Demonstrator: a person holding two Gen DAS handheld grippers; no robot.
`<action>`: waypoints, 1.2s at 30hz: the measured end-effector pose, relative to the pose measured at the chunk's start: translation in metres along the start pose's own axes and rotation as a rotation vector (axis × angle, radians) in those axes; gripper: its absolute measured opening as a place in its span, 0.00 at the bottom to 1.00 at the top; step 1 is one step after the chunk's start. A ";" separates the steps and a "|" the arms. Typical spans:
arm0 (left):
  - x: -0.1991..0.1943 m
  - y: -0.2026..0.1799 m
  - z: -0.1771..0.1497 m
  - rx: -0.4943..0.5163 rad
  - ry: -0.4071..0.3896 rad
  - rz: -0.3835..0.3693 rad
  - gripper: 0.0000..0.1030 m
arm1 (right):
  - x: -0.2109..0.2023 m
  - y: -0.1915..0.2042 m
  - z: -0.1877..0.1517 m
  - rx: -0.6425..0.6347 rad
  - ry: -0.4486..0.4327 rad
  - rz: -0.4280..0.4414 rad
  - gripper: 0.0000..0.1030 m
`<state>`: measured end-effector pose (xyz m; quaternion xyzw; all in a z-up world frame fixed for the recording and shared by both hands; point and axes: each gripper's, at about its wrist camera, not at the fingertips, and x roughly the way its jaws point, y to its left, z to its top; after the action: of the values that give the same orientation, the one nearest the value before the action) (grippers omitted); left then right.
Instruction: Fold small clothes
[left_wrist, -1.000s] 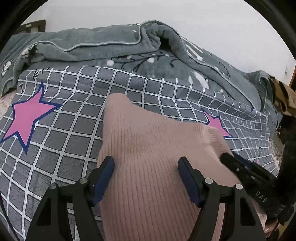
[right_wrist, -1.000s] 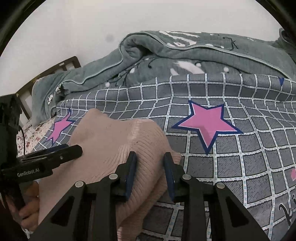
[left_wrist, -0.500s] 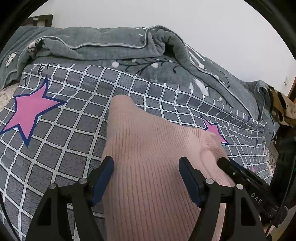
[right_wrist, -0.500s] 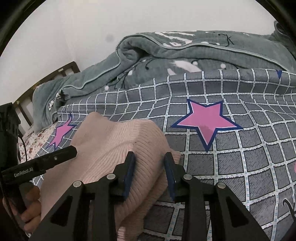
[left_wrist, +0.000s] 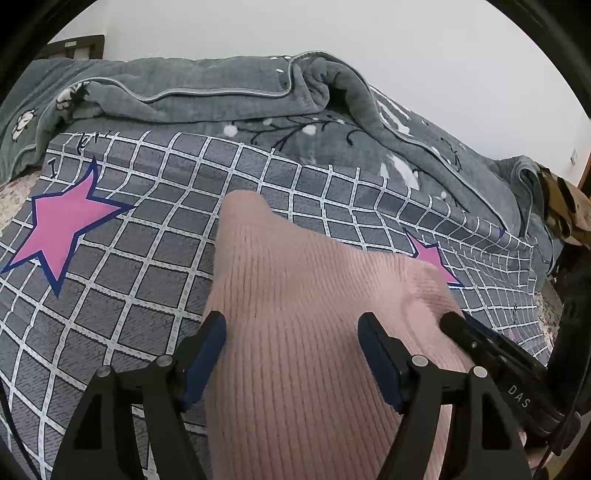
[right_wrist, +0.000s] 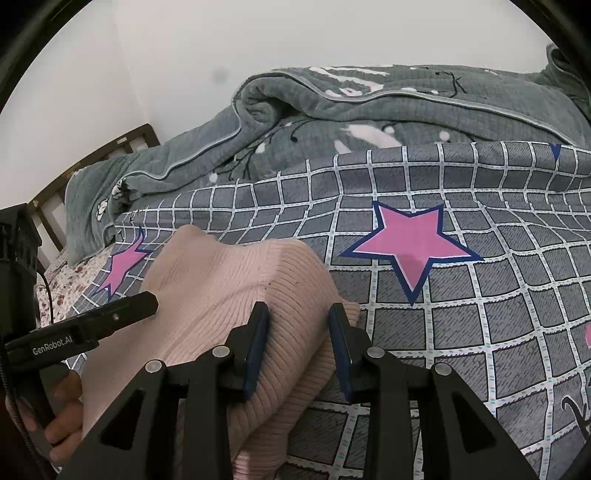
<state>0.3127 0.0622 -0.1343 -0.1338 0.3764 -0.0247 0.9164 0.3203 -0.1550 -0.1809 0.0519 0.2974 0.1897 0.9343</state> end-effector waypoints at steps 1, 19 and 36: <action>0.000 0.000 0.000 0.000 0.000 0.001 0.70 | 0.000 0.000 0.000 0.000 0.000 0.000 0.31; 0.001 -0.002 -0.001 0.020 -0.003 0.018 0.70 | -0.003 0.002 0.001 -0.014 -0.008 -0.017 0.35; -0.014 -0.005 -0.004 0.036 -0.021 -0.017 0.77 | -0.082 0.012 -0.015 -0.028 -0.045 -0.064 0.36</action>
<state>0.3001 0.0584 -0.1257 -0.1209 0.3651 -0.0380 0.9223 0.2466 -0.1754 -0.1467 0.0332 0.2752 0.1626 0.9469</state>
